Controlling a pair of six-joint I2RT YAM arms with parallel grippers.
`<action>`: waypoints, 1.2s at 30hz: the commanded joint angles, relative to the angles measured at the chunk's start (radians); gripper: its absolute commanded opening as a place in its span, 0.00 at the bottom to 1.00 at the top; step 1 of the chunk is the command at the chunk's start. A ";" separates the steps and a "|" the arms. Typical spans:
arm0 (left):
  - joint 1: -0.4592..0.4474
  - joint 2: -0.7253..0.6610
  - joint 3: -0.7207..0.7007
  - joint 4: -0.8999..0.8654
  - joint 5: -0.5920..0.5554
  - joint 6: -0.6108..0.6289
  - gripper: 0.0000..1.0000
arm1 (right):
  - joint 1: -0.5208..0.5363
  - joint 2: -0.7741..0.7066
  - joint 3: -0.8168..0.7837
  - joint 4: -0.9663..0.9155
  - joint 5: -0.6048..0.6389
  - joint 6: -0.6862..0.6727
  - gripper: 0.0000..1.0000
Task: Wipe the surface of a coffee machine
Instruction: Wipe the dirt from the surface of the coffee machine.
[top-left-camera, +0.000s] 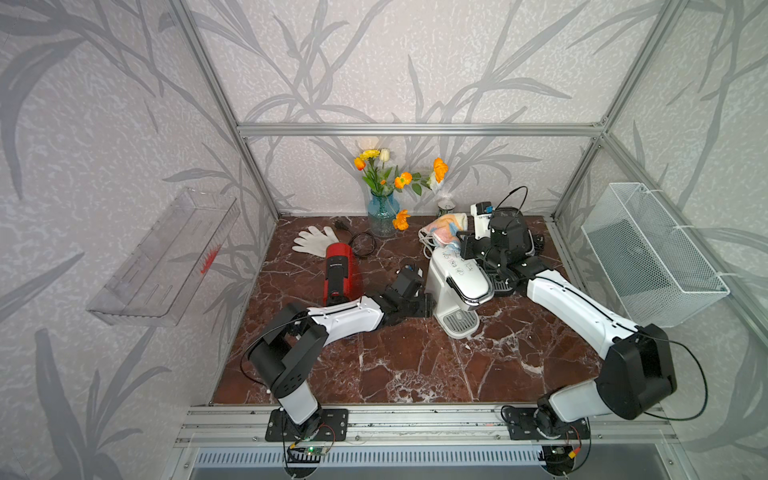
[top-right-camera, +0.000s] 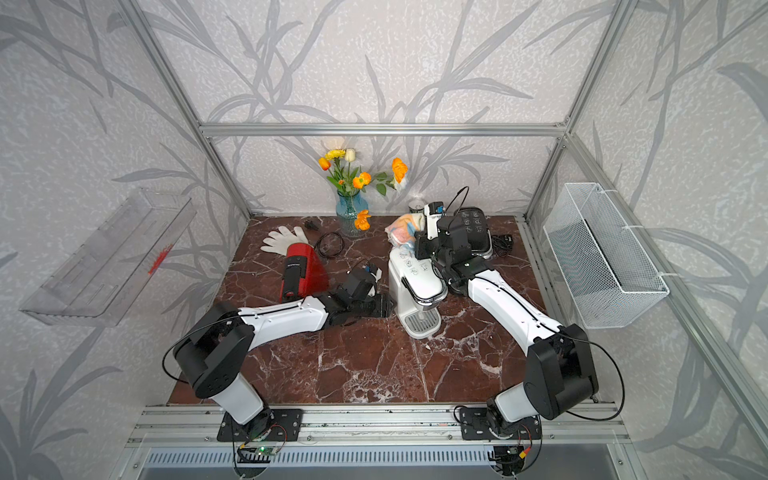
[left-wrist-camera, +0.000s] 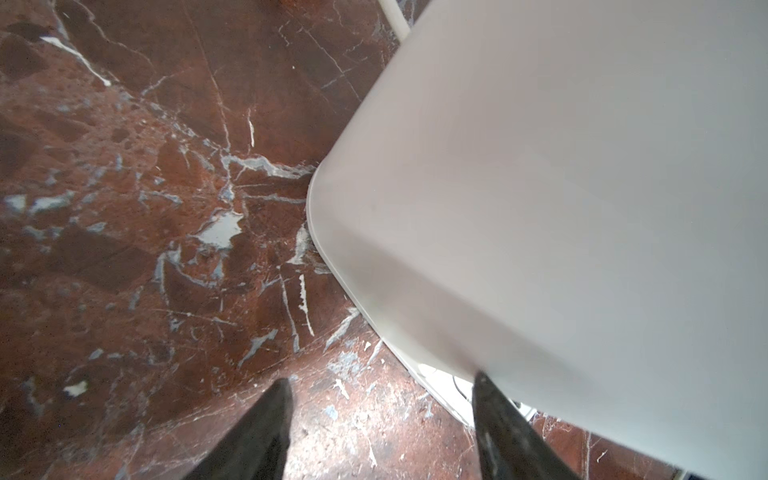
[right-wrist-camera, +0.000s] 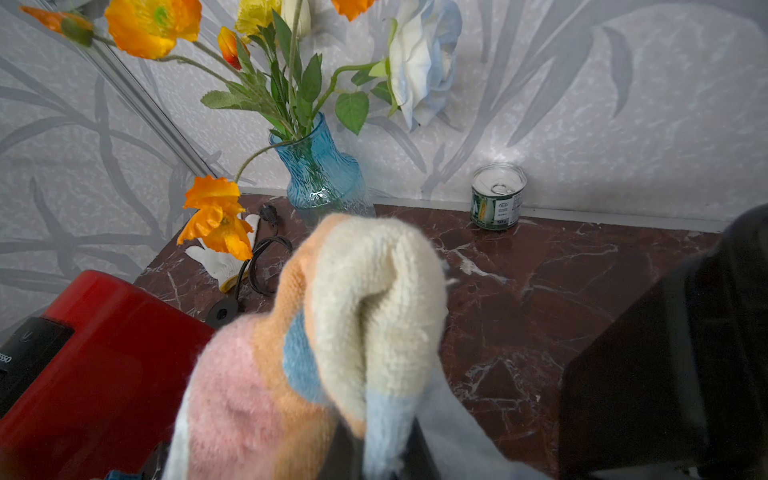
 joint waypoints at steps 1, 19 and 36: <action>-0.009 -0.034 0.034 0.053 0.054 -0.033 0.67 | -0.003 0.013 -0.070 -0.213 0.006 -0.008 0.00; -0.081 0.025 0.043 0.107 -0.027 -0.098 0.66 | -0.012 -0.181 -0.267 -0.228 -0.033 0.041 0.00; 0.155 0.046 0.134 0.066 -0.123 -0.041 0.66 | 0.121 -0.089 -0.321 -0.045 -0.200 0.163 0.00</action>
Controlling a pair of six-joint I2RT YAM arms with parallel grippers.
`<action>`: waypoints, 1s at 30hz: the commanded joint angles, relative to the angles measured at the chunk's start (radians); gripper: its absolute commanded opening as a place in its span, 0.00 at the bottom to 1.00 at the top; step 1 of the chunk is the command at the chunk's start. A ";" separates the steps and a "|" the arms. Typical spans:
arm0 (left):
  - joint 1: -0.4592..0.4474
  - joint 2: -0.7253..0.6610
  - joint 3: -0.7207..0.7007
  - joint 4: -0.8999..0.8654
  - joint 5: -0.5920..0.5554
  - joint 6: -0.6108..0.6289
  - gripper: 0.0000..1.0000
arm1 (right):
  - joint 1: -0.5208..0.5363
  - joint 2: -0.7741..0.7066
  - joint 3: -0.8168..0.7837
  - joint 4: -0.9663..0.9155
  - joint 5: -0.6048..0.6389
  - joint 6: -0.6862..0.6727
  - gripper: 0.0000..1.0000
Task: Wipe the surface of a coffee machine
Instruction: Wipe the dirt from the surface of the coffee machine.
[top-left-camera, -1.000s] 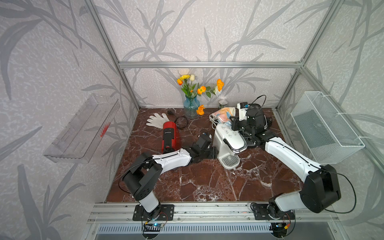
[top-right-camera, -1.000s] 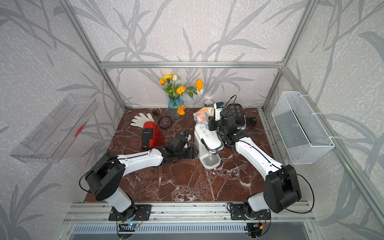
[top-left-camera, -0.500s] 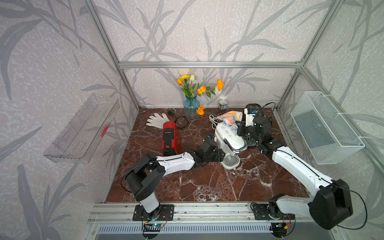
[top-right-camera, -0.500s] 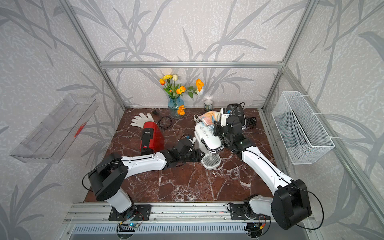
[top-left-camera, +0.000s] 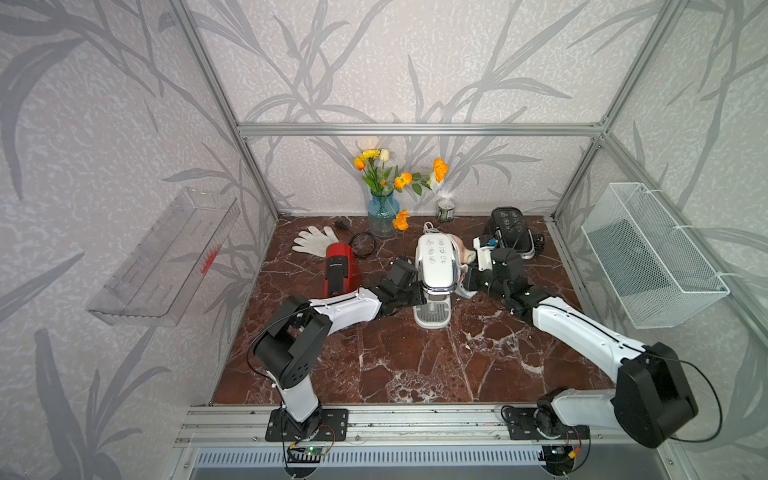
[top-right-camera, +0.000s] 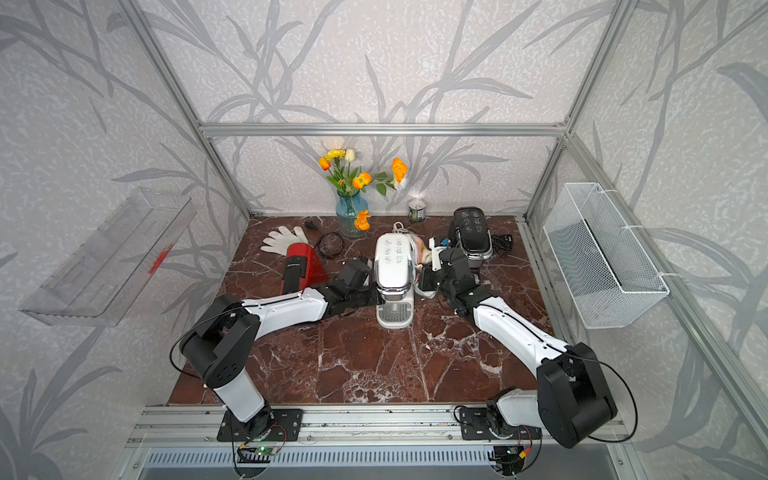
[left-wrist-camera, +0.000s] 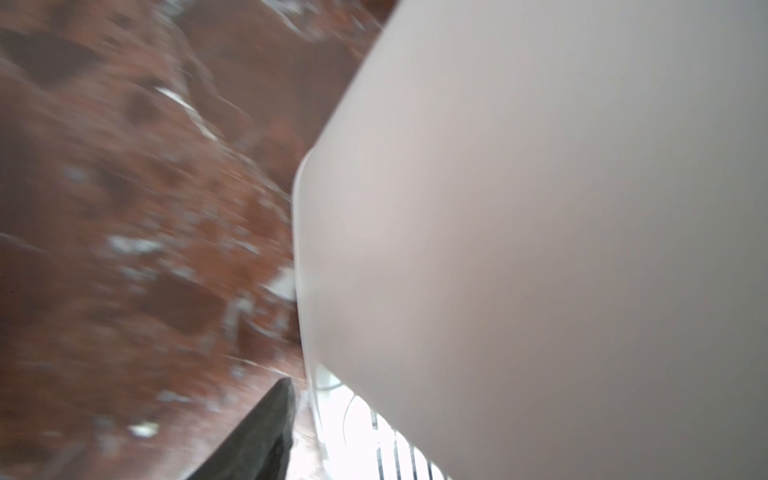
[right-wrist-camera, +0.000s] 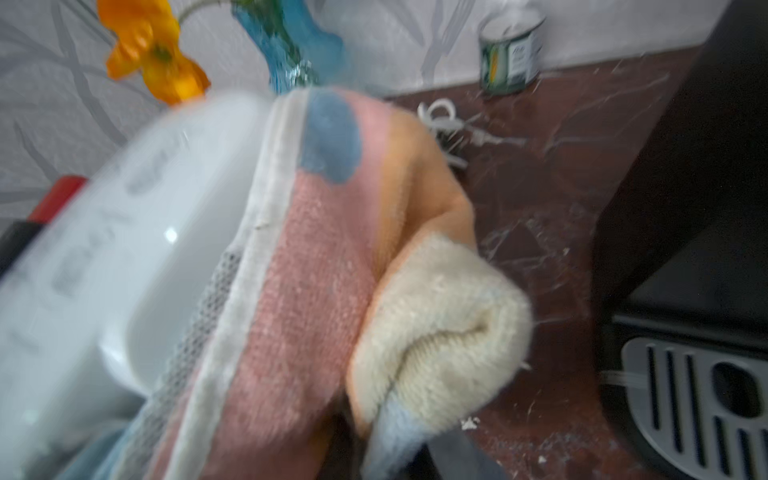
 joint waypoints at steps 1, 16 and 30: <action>0.037 -0.014 0.074 0.072 -0.066 0.026 0.66 | 0.064 0.025 -0.001 -0.053 -0.123 0.012 0.00; 0.038 -0.053 -0.024 0.068 0.005 0.011 0.66 | -0.012 -0.126 0.119 0.030 0.041 -0.070 0.00; 0.036 -0.076 -0.068 0.064 0.036 -0.005 0.65 | -0.025 0.246 0.070 0.357 -0.004 0.021 0.00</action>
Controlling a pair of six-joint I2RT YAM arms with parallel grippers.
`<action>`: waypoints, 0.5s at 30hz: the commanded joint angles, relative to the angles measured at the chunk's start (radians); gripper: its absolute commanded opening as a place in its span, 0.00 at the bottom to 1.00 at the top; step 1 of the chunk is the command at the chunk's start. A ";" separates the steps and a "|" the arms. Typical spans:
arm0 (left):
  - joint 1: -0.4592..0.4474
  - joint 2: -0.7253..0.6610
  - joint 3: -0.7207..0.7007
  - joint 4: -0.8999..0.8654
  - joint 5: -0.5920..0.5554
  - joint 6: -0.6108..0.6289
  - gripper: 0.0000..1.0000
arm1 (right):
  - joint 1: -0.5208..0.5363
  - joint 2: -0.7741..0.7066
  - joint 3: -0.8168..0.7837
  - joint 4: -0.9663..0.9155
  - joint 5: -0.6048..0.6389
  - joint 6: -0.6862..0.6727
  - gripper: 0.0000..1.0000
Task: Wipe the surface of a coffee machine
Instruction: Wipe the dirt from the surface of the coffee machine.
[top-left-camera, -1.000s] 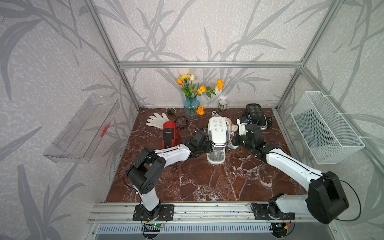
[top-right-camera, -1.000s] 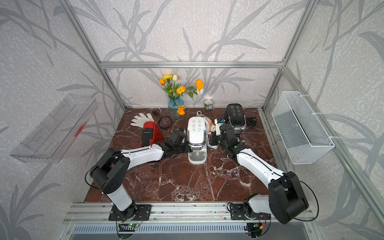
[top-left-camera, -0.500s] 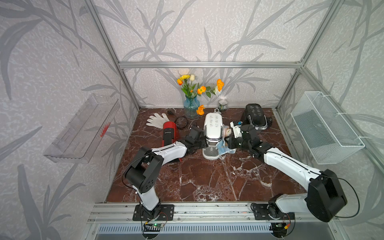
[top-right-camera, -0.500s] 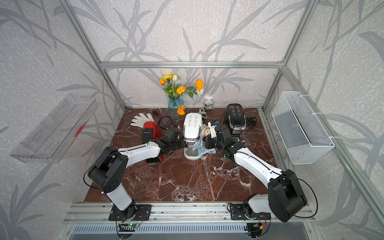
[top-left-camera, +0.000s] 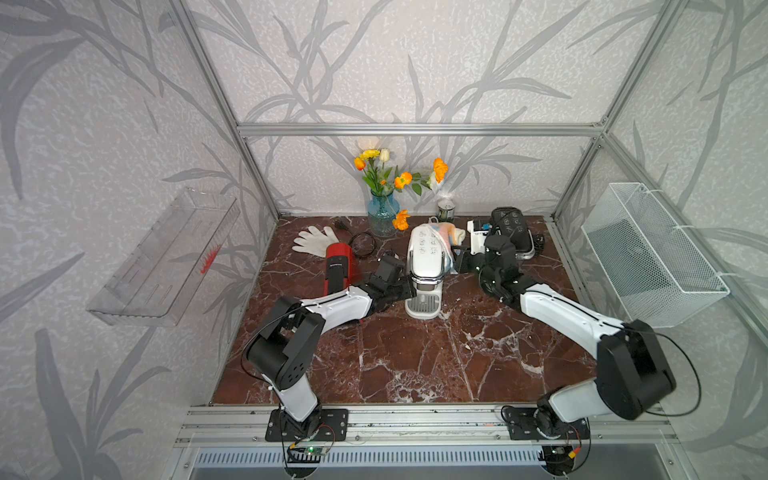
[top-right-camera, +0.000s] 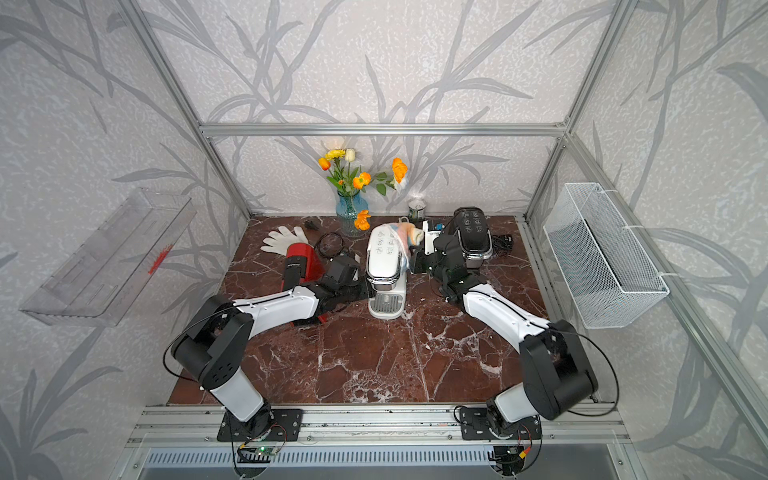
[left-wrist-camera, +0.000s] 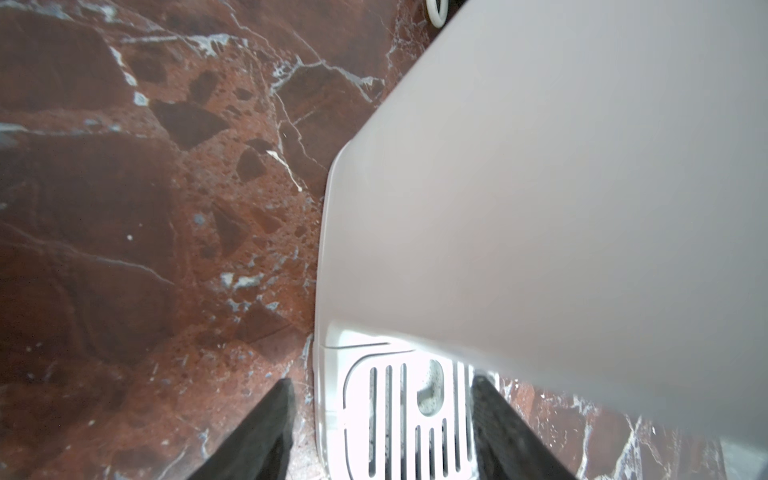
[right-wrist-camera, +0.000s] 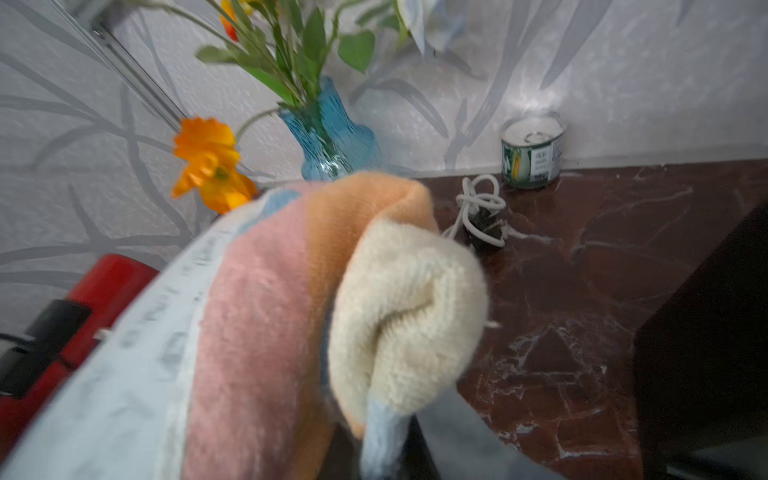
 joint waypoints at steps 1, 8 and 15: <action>-0.008 -0.032 -0.013 0.016 0.014 -0.002 0.65 | 0.011 0.094 -0.038 0.121 -0.046 0.049 0.00; -0.009 0.014 0.030 -0.005 0.042 0.011 0.66 | 0.027 0.227 -0.120 0.228 -0.097 0.110 0.00; -0.009 0.045 0.074 -0.028 0.056 0.037 0.66 | 0.084 0.299 -0.159 0.216 -0.135 0.095 0.00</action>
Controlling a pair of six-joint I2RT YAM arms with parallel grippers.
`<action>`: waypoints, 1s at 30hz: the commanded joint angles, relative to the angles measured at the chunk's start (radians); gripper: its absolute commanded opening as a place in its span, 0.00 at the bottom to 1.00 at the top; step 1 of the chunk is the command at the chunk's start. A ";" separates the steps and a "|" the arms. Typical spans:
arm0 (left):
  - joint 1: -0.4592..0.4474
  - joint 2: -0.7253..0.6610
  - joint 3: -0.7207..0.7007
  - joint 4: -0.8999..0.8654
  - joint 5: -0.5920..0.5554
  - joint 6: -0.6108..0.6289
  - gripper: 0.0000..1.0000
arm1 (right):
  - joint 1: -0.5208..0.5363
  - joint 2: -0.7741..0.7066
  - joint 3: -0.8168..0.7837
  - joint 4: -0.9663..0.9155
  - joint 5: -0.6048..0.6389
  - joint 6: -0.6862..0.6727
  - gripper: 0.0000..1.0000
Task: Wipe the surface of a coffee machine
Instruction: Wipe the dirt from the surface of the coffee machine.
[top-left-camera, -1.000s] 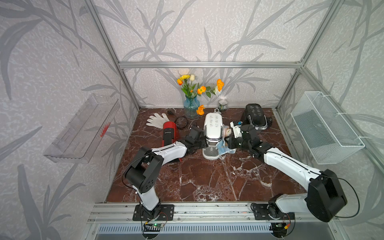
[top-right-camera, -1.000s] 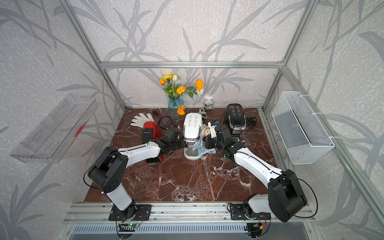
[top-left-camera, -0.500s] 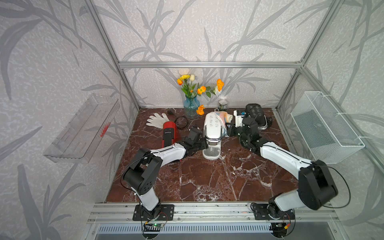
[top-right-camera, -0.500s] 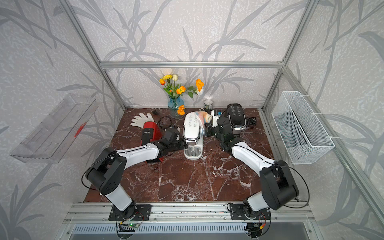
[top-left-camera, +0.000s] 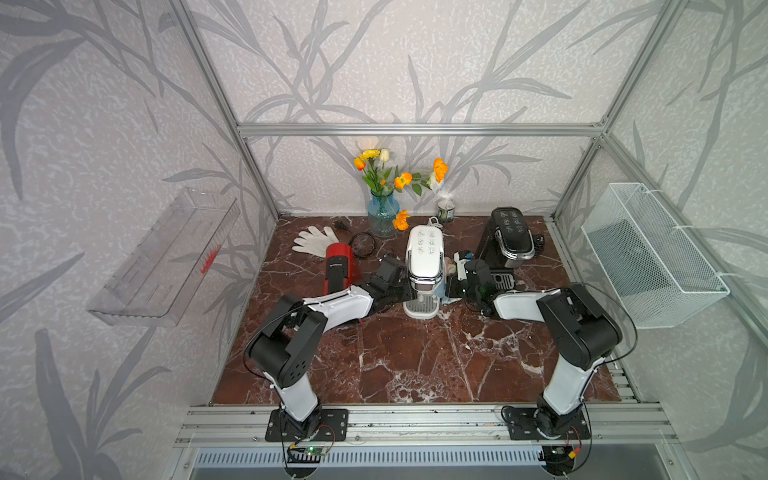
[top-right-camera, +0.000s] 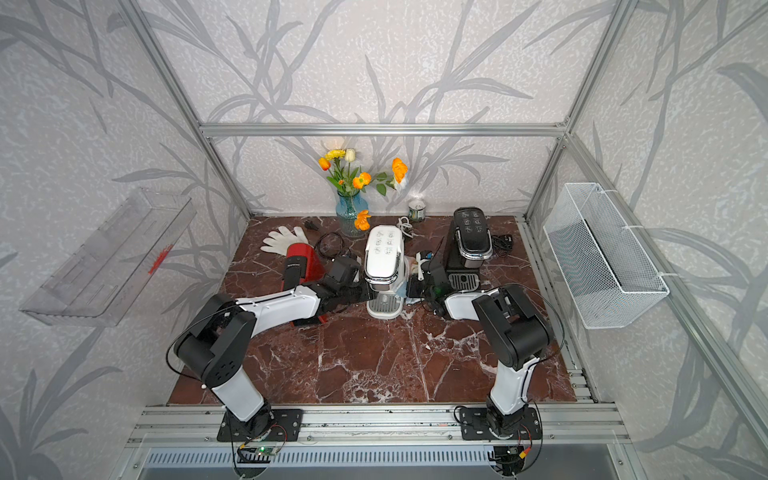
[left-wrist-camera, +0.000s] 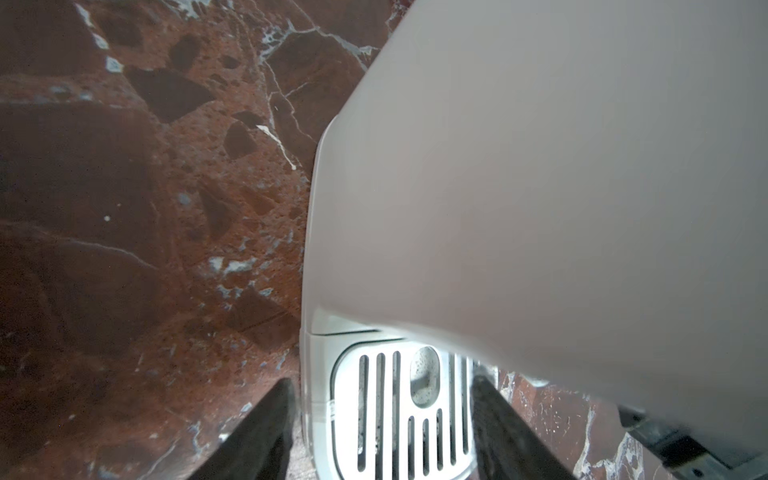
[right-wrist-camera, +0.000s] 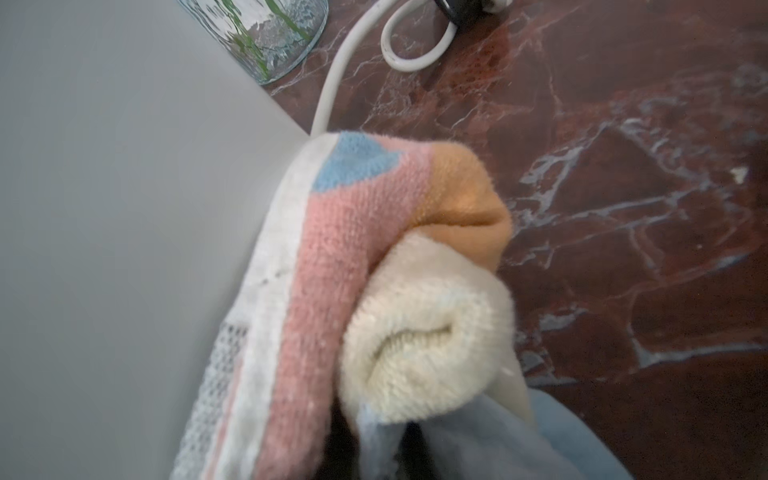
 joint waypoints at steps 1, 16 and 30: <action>-0.010 0.020 0.057 -0.002 0.032 0.034 0.66 | 0.062 0.016 -0.041 0.019 -0.102 0.003 0.00; -0.010 0.011 0.030 0.021 0.044 0.020 0.65 | 0.062 -0.407 0.036 -0.199 0.023 -0.122 0.00; -0.009 -0.014 0.013 0.015 0.038 0.021 0.65 | 0.028 -0.268 0.077 -0.130 -0.007 -0.110 0.00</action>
